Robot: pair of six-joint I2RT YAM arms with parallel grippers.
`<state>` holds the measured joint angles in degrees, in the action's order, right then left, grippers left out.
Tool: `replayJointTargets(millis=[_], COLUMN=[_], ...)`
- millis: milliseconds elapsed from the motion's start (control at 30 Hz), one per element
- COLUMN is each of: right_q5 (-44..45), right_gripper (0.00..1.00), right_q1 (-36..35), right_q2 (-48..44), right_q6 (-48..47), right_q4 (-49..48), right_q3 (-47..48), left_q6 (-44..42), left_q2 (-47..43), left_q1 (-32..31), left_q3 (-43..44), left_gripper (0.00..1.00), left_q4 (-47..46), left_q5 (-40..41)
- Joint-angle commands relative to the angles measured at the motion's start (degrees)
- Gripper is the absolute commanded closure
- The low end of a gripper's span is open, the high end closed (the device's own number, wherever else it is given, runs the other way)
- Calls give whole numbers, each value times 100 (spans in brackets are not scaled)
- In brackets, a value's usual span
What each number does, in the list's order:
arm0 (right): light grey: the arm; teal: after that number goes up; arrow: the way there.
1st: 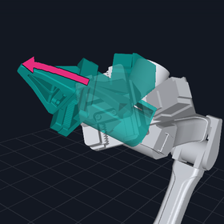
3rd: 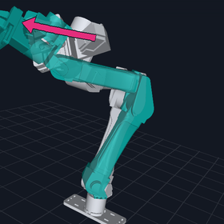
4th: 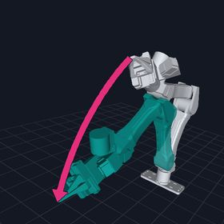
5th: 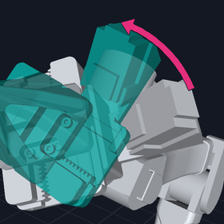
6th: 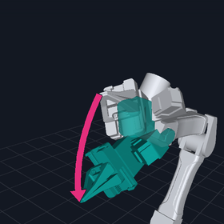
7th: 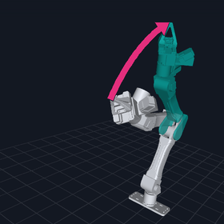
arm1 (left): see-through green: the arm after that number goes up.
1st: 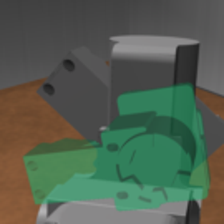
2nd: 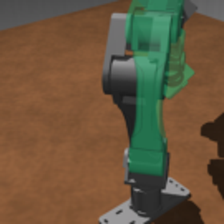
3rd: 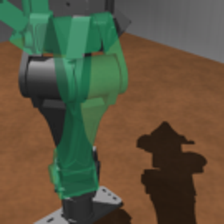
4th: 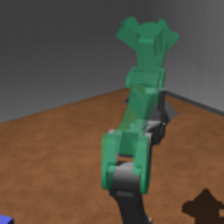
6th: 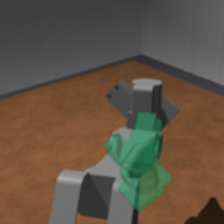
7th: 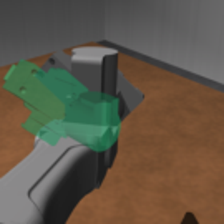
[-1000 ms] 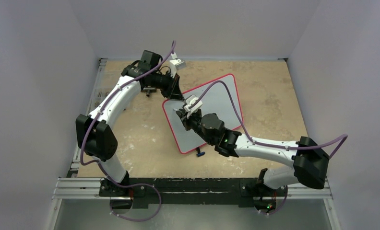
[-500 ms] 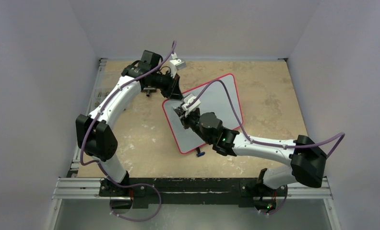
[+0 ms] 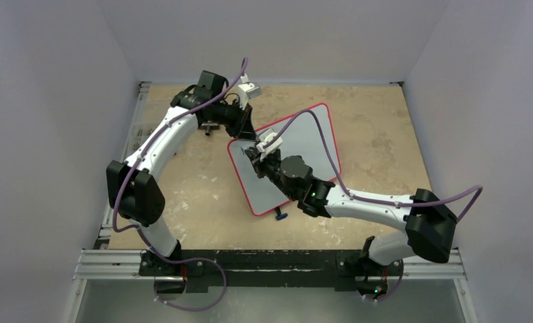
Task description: Write a sentence on the whiteboard
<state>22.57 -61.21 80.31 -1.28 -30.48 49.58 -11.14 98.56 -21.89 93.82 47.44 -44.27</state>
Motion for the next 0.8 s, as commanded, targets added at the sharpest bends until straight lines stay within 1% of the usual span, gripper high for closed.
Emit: replayJointTargets(millis=[0, 467, 600, 767], right_q5=[237, 274, 174, -33], right_gripper=[100, 100, 100, 100], right_q1=[187, 267, 263, 268], right_q2=[144, 217, 283, 349], right_q6=[20, 83, 84, 302], right_q4=[12, -10, 22, 128], right_q3=[86, 16, 25, 12], left_q6=[-688, -701, -708, -710], left_q2=[75, 71, 62, 66], left_q1=[-262, -287, -296, -293], left_q3=[-154, -146, -148, -145], left_gripper=[100, 100, 100, 100], left_q4=[358, 389, 389, 394], left_q5=[580, 607, 616, 622])
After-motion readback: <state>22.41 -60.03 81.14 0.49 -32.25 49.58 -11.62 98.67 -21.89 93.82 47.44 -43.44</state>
